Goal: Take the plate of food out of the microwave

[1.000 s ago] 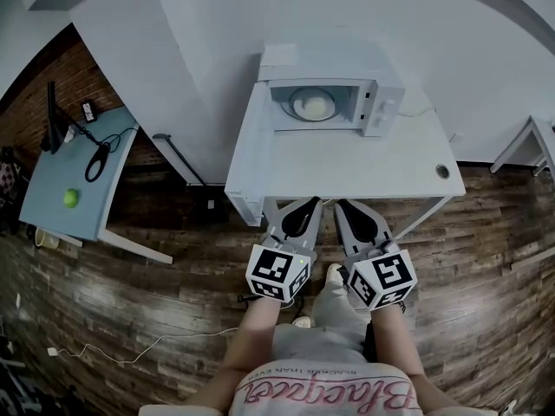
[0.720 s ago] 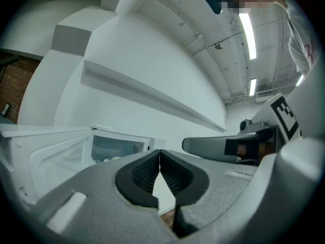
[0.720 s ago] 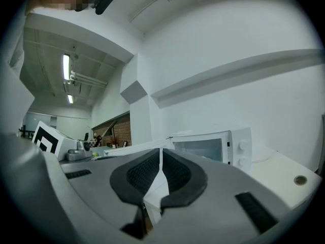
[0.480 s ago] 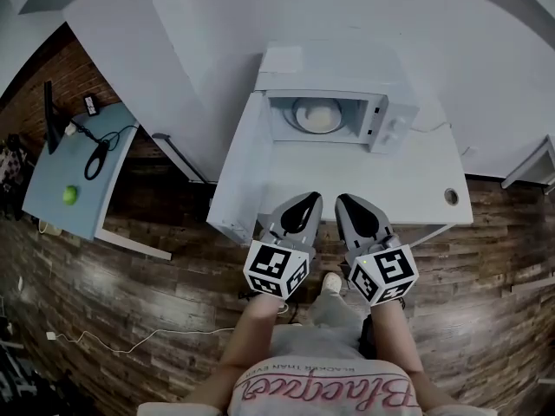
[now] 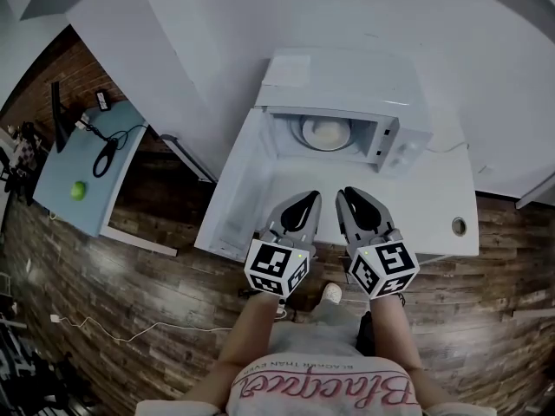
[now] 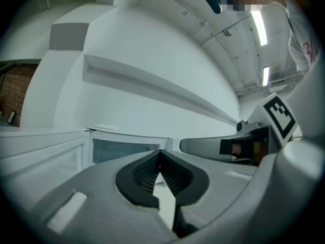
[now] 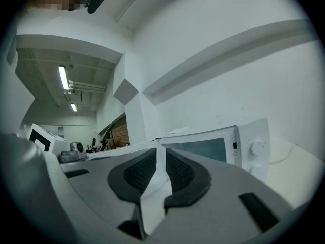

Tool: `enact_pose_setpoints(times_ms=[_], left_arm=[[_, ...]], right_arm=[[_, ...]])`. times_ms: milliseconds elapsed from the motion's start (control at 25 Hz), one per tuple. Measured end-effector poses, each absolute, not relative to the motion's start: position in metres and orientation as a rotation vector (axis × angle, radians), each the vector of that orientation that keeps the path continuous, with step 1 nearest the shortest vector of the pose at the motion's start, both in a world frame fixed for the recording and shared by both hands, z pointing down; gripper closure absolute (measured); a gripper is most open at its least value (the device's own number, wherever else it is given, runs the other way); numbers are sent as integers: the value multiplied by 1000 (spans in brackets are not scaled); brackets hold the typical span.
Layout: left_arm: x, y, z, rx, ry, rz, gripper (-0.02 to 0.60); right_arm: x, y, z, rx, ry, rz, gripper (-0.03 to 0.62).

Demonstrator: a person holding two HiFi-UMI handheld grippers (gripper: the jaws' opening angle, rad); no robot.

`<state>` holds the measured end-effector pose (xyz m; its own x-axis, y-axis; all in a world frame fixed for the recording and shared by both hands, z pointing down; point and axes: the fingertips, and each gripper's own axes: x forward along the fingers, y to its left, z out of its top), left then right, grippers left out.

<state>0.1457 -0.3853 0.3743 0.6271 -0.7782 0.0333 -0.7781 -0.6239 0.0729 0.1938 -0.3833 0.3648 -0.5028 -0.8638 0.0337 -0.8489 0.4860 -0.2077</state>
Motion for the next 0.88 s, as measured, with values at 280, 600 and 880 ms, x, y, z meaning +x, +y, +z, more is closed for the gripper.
enact_pose_setpoints(times_ms=[280, 600, 880], left_arm=[[152, -421, 374, 2698, -1421, -30, 578], [146, -446, 384, 2640, -1491, -28, 578], [149, -470, 395, 2655, -1491, -18, 578]], right_arm=[[205, -415, 376, -1462, 2703, -371, 457], [213, -446, 390, -1414, 2703, -420, 376], [204, -472, 416, -1408, 2711, -502, 376]])
